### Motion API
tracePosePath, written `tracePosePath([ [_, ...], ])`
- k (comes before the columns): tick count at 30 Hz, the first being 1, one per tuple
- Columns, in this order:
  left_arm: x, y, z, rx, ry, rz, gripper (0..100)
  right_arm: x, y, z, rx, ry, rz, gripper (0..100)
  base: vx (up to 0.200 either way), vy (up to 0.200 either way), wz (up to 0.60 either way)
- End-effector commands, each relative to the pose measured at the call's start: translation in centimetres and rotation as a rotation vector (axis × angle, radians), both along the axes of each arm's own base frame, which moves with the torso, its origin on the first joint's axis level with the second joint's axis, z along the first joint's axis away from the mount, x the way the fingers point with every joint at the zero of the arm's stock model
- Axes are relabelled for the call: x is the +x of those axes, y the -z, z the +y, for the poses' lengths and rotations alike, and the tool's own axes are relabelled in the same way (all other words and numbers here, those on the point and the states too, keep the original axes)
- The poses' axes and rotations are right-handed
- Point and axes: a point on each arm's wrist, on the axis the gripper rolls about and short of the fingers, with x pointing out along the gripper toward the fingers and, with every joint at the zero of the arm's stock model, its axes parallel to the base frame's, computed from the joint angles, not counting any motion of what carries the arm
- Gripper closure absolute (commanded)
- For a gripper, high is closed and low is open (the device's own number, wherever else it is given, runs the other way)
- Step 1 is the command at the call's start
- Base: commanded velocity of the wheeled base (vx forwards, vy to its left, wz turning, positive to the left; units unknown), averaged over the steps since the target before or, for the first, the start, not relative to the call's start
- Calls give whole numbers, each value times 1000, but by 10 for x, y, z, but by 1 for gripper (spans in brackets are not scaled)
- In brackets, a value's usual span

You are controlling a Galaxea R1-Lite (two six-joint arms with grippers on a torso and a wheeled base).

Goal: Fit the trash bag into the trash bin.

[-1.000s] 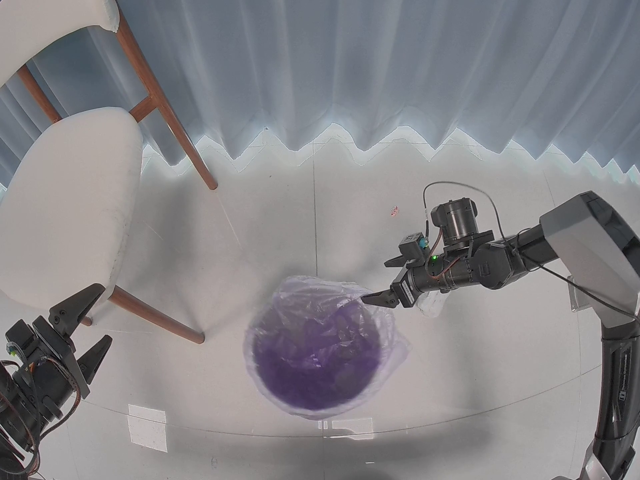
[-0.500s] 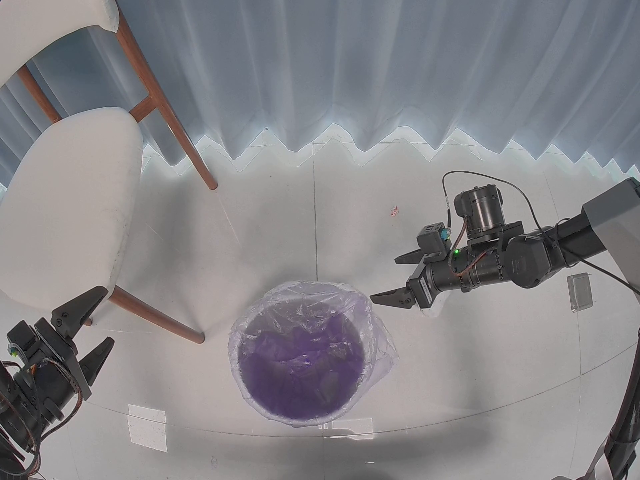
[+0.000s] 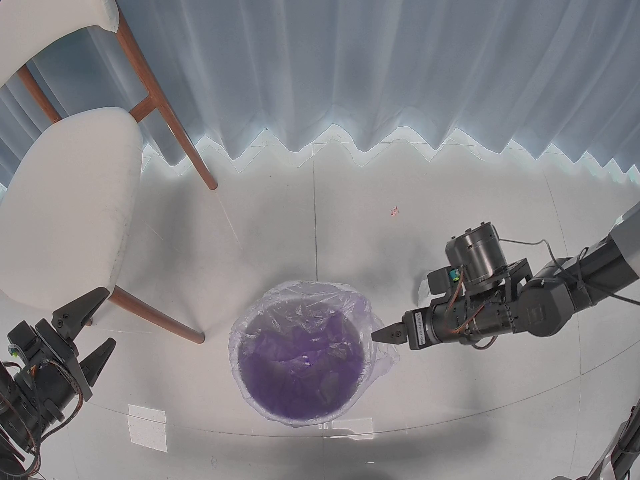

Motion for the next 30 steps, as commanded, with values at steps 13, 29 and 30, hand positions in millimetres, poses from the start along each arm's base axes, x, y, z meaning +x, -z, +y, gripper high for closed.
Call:
tracePosePath([
  [13,-4,10,1,6,-1,77,0,-43,109,99,65,663,316,0,0,0,0],
  [29,-3,11,2,12,-11,79,0,-14,128,130,186,861,239,0,0,0,0],
  [30,-3,11,2,14,-12,78,0,-14,128,129,183,862,240,0,0,0,0],
])
